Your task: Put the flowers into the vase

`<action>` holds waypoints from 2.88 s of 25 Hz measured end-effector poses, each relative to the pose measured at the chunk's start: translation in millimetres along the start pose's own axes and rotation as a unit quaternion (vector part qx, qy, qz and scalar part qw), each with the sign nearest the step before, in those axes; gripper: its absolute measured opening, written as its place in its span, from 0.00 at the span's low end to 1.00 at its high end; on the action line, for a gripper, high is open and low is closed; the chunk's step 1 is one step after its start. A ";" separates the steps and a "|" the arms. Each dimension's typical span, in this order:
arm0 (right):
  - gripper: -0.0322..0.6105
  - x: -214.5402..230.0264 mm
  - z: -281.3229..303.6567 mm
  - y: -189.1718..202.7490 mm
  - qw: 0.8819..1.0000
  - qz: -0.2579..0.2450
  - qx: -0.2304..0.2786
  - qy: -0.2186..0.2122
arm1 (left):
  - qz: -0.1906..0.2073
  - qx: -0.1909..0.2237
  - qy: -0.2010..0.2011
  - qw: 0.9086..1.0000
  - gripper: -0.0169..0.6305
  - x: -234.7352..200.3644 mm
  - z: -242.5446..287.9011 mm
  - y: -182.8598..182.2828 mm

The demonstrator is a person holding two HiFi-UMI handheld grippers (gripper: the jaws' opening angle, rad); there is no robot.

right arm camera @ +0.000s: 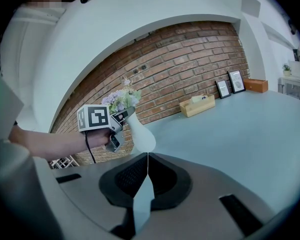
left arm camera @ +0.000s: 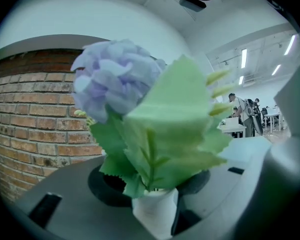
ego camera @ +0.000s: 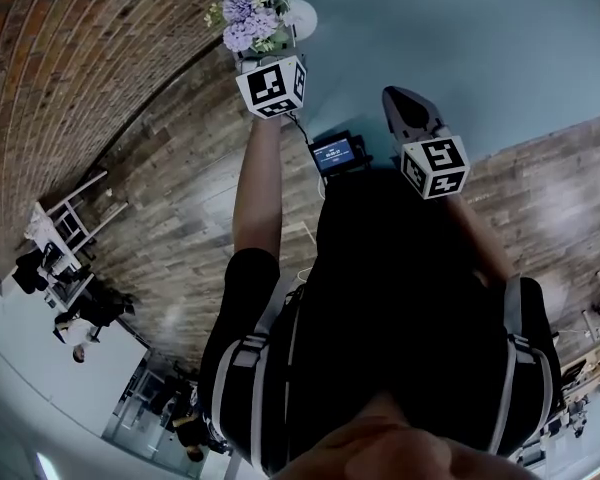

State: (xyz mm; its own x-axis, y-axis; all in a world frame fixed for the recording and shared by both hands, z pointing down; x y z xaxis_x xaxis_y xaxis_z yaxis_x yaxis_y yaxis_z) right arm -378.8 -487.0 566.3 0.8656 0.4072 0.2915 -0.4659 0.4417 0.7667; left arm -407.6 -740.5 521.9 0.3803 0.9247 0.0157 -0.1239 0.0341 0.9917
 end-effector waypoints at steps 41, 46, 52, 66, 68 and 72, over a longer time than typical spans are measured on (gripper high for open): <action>0.08 9.8 -5.7 7.9 1.000 0.015 0.008 -0.006 | -0.060 -0.056 0.037 0.996 0.59 8.2 -27.2 27.2; 0.08 12.3 -6.9 7.0 1.000 0.019 0.011 -0.016 | -0.092 -0.043 0.051 0.994 0.48 31.7 -65.9 21.5; 0.08 2.7 -8.8 6.2 0.998 0.012 0.015 -0.058 | -0.134 -0.020 -0.028 0.990 0.06 47.4 -114.0 -12.1; 0.08 -14.8 -46.6 -21.2 0.976 0.015 0.037 -0.214 | -0.238 -0.082 -0.216 0.944 0.06 150.9 -252.2 -11.3; 0.08 -22.0 -60.2 -13.8 0.972 0.002 0.035 -0.232 | -0.245 -0.071 -0.210 0.944 0.06 169.6 -258.5 -12.8; 0.08 -45.9 -91.0 1.9 0.965 -0.033 0.046 -0.255 | -0.245 -0.043 -0.163 0.955 0.06 197.1 -264.9 -19.8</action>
State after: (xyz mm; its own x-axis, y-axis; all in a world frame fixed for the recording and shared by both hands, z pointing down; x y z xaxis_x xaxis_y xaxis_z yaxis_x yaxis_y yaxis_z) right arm -436.1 -432.1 502.3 0.8813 -0.0759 0.4664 -0.4095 0.3700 0.8339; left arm -573.0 -458.5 471.5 0.6751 0.6233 -0.3948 0.0718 0.4770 0.8760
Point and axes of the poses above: the fingertips, and each gripper's own axes: z forward along the fingers, x to its right, y out of its underside, the point moved 3 cm from there along -z, backward along the fingers, and after that the axes turned 11 degrees about y, right-handed, at the moved point
